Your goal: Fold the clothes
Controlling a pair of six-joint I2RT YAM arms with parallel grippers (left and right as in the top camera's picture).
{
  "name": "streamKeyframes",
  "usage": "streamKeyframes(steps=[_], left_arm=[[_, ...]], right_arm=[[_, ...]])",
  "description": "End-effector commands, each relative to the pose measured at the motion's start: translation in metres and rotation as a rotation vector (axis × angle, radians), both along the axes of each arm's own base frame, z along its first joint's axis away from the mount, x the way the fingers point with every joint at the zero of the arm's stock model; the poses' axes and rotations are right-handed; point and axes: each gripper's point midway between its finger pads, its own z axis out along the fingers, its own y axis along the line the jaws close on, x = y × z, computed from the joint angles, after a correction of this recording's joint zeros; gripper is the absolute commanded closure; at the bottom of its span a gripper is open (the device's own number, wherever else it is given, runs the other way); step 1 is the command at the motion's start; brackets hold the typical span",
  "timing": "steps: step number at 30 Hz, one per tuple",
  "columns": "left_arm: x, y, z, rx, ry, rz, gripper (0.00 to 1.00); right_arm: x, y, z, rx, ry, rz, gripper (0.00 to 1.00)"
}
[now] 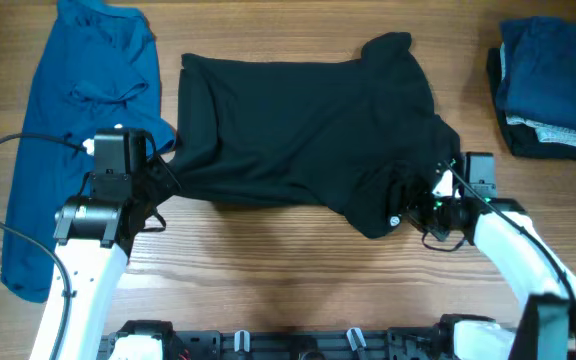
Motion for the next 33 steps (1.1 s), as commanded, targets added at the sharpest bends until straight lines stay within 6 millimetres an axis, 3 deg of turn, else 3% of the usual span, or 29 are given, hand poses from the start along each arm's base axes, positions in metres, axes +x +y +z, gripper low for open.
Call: streamKeyframes(steps=[1,5,11,16,19,23,28,33], left_arm=[[-0.001,0.006,0.005,0.020,-0.007,0.015,0.96],[-0.005,0.006,0.025,0.016,-0.069,0.016,0.96],[-0.021,0.015,0.057,0.046,-0.185,0.045,0.96],[-0.038,0.020,0.072,0.059,-0.235,0.060,0.96],[-0.045,0.020,0.074,0.058,-0.241,0.060,0.96],[-0.043,0.020,0.070,0.063,-0.220,0.062,0.96],[-0.029,0.020,0.048,0.074,-0.132,0.061,0.96],[-0.006,0.020,0.015,0.087,-0.020,0.058,0.96]], right_arm=[[0.013,-0.029,0.045,-0.169,-0.082,-0.041,0.96],[-0.003,-0.045,0.084,-0.272,-0.079,-0.064,0.96],[-0.020,-0.047,0.120,-0.297,-0.110,-0.049,0.96],[-0.036,-0.049,0.166,-0.321,-0.216,-0.055,0.96],[-0.042,-0.049,0.181,-0.329,-0.250,-0.052,0.94],[-0.035,-0.045,0.177,-0.326,-0.250,-0.003,0.96],[0.009,-0.041,0.164,-0.310,-0.272,0.061,0.96],[0.050,-0.038,0.129,-0.276,-0.223,0.091,0.96]])
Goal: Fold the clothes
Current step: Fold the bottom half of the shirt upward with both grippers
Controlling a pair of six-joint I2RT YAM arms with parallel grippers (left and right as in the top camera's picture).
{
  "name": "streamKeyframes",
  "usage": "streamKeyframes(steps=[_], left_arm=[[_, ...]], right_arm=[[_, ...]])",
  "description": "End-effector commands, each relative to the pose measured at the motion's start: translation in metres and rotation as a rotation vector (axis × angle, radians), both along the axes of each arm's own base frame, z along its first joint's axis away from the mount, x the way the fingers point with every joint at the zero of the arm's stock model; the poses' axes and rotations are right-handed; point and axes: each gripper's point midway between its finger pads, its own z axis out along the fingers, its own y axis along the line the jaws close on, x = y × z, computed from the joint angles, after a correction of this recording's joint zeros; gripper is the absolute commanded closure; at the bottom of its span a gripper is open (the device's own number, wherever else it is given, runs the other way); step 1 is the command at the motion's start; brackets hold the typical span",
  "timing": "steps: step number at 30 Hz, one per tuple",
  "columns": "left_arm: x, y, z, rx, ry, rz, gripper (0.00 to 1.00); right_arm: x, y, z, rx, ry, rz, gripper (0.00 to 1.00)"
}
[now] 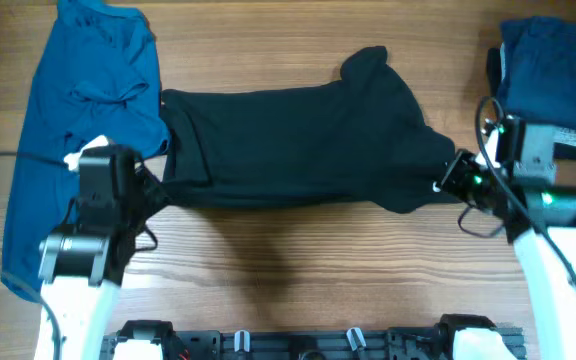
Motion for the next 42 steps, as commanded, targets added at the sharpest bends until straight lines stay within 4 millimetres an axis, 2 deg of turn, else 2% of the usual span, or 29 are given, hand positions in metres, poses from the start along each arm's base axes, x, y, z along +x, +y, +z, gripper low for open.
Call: streamKeyframes(steps=[1,4,8,14,18,27,28,29,31,32,35,37,38,40,42], left_arm=[[0.019,0.008,-0.015,0.039,0.050,0.027,0.96],[0.035,0.013,-0.030,0.068,0.072,0.044,0.96],[0.052,0.012,-0.049,0.073,0.097,0.045,0.96],[0.064,0.012,-0.084,0.082,0.177,0.044,0.96],[0.077,0.011,-0.105,0.083,0.192,0.044,0.96],[0.087,0.011,-0.119,0.084,0.194,0.043,0.95],[0.087,0.011,-0.119,0.084,0.195,0.044,0.84],[0.087,0.011,-0.119,0.084,0.195,0.044,0.72],[0.088,0.011,-0.119,0.086,0.190,0.045,0.41],[0.089,0.012,-0.118,0.087,0.187,0.046,0.34],[0.094,0.016,-0.115,0.088,0.163,0.058,0.24],[0.097,0.022,-0.107,0.084,0.141,0.076,0.22],[0.102,0.025,-0.097,0.088,0.118,0.058,0.22],[0.108,0.028,-0.082,0.099,0.080,0.043,0.22],[0.113,0.028,-0.065,0.109,0.040,0.028,0.22]], right_arm=[[0.022,0.002,-0.017,0.006,0.026,0.038,0.96],[0.038,0.001,-0.029,-0.004,0.022,0.055,0.96],[0.058,0.000,-0.033,-0.019,-0.026,0.074,0.96],[0.067,0.001,-0.047,-0.009,-0.008,0.079,0.96],[0.082,0.007,-0.062,0.003,-0.013,0.098,0.96],[0.091,0.012,-0.095,0.009,0.039,0.111,0.95],[0.091,0.012,-0.095,0.008,0.039,0.110,0.83],[0.091,0.011,-0.095,0.004,0.036,0.110,0.60],[0.095,0.011,-0.090,0.003,0.017,0.110,0.32],[0.097,0.011,-0.084,0.001,0.002,0.111,0.29],[0.105,0.010,-0.060,-0.011,-0.053,0.123,0.26],[0.113,0.010,-0.035,-0.027,-0.106,0.140,0.20],[0.118,0.010,-0.020,-0.040,-0.135,0.156,0.18],[0.124,0.010,-0.001,-0.057,-0.162,0.178,0.17],[0.126,0.011,0.007,-0.060,-0.173,0.196,0.17]])
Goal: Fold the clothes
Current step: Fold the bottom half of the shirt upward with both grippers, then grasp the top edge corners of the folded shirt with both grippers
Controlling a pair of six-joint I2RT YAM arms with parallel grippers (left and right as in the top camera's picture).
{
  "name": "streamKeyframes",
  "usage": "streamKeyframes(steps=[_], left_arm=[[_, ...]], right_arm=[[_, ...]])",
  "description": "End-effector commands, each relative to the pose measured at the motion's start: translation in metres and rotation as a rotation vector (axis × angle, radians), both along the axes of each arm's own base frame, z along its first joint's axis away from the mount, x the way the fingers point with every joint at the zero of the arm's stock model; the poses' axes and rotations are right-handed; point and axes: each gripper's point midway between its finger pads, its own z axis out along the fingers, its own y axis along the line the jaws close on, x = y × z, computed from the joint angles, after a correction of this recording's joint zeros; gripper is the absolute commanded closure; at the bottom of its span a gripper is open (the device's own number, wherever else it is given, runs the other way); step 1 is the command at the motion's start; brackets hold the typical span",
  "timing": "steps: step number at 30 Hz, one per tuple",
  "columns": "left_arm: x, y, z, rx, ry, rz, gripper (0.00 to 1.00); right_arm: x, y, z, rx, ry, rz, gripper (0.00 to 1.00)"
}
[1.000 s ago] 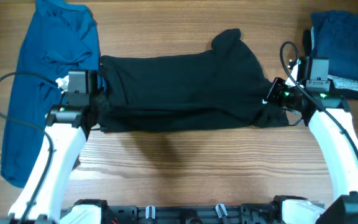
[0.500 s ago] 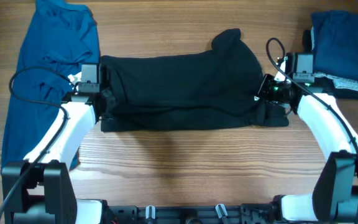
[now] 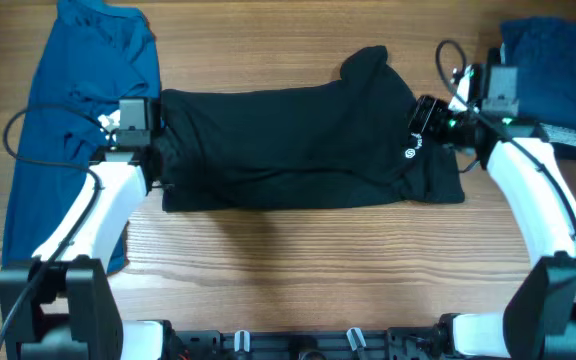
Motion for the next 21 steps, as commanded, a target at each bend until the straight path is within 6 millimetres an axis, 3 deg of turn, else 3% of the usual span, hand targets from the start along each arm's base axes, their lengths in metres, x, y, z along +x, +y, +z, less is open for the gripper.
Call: streamKeyframes(steps=[1,3,5,8,13,15,18,21], left_arm=[[0.019,0.005,0.050,0.032,-0.122,-0.036,0.23],[0.025,-0.001,0.069,0.004,-0.172,-0.053,0.25],[0.032,-0.009,0.078,-0.030,-0.204,-0.084,0.27],[0.044,-0.036,0.110,-0.138,-0.246,-0.211,0.33],[0.056,-0.040,0.180,-0.134,-0.305,-0.250,0.34],[0.067,-0.041,0.192,-0.124,-0.332,-0.272,0.34],[0.088,-0.041,0.179,-0.125,-0.317,-0.273,0.35],[0.112,-0.042,0.135,-0.134,-0.255,-0.269,0.35]], right_arm=[[0.011,0.006,0.038,-0.016,-0.094,0.071,0.19],[0.012,0.013,0.040,0.018,-0.103,0.095,0.28],[0.015,0.018,0.045,0.039,-0.127,0.120,0.28],[0.017,0.027,0.062,0.051,-0.152,0.171,0.28],[0.035,0.042,0.121,-0.054,-0.280,0.278,0.25],[0.050,0.041,0.137,-0.111,-0.341,0.275,0.25],[0.076,0.045,0.138,-0.137,-0.409,0.290,0.26],[0.097,0.051,0.117,-0.118,-0.413,0.306,0.26]])
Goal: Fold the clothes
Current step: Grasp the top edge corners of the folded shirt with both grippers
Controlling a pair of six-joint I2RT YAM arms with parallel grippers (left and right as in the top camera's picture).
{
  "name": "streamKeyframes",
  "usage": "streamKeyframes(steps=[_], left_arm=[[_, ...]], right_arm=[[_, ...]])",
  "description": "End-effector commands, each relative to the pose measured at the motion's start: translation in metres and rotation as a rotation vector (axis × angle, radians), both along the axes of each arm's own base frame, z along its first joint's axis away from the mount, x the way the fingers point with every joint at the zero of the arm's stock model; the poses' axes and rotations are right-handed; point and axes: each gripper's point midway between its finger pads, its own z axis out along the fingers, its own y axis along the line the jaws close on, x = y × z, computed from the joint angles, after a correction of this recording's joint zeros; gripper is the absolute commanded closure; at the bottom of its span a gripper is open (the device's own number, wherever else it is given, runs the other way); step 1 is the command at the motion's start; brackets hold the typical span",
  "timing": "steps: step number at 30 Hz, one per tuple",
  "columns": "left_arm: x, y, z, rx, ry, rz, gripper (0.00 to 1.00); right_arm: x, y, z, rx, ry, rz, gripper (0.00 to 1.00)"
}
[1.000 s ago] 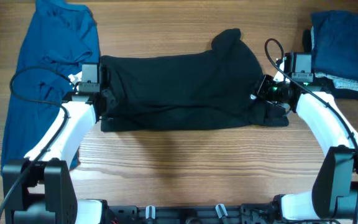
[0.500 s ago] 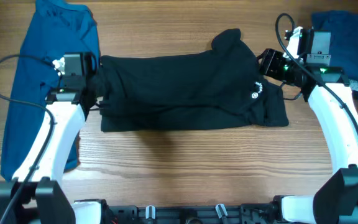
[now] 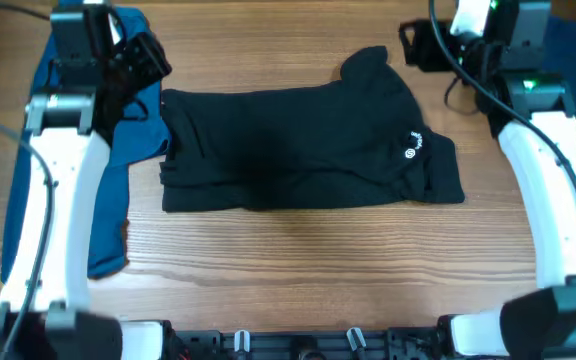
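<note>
The black shirt [image 3: 308, 145] lies folded into a wide band mid-table, its small white logo [image 3: 412, 148] facing up near the right end. My left gripper [image 3: 154, 58] hovers beyond the shirt's far left corner, open, nothing between its fingers. At the far right, beyond the shirt's collar bump, my right gripper [image 3: 410, 47] is also open and empty. Neither touches the shirt.
A blue garment [image 3: 73, 140] lies spread along the left side, partly under my left arm. A folded stack of blue clothes sits at the back right, mostly behind my right arm. Bare wooden table [image 3: 298, 260] runs along the front.
Both grippers were on the black shirt's left and right ends; now both are off it and open, further toward the table's far side. The shirt lies as it did.
The black shirt first lay spread wide, with both grippers at its near corners. Then they held it drawn into a narrower band. Then they stood at the band's left and right ends on the table, and now they have let go.
</note>
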Motion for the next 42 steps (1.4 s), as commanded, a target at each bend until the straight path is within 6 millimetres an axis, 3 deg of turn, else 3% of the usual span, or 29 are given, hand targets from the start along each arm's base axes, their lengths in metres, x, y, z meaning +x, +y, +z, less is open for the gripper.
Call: streamKeyframes(steps=[1,4,7,12,19,23,29,33,38,42], left_arm=[[0.030,-0.001,-0.074,0.007,0.132,-0.027,0.35],[0.057,-0.004,-0.134,-0.005,0.185,-0.039,0.35],[0.071,-0.005,-0.175,0.011,0.214,-0.059,0.38],[0.075,0.002,-0.214,0.043,0.265,-0.035,0.38],[0.083,0.011,-0.232,0.092,0.260,0.000,0.41],[0.087,0.015,-0.236,0.148,0.249,0.009,0.34],[0.084,0.007,-0.254,0.177,0.278,-0.023,0.34],[0.084,0.004,-0.255,0.178,0.282,-0.030,0.49],[0.076,0.004,-0.267,0.180,0.328,-0.033,0.52],[0.065,0.004,-0.292,0.182,0.394,-0.040,0.60]], right_arm=[[0.023,0.006,-0.043,-0.017,0.055,0.032,0.26],[0.029,0.018,-0.072,0.001,0.110,0.072,0.25],[0.027,0.031,-0.085,-0.021,0.141,0.097,0.25],[0.024,0.045,-0.088,-0.040,0.145,0.116,0.25],[0.027,0.046,-0.101,-0.052,0.169,0.110,0.25],[0.028,0.046,-0.113,-0.052,0.193,0.110,0.25],[0.029,0.046,-0.120,-0.053,0.206,0.110,0.25],[0.030,0.046,-0.119,-0.053,0.199,0.109,0.25],[0.031,0.046,-0.118,-0.053,0.196,0.110,0.25],[0.034,0.044,-0.115,-0.063,0.178,0.097,0.25]])
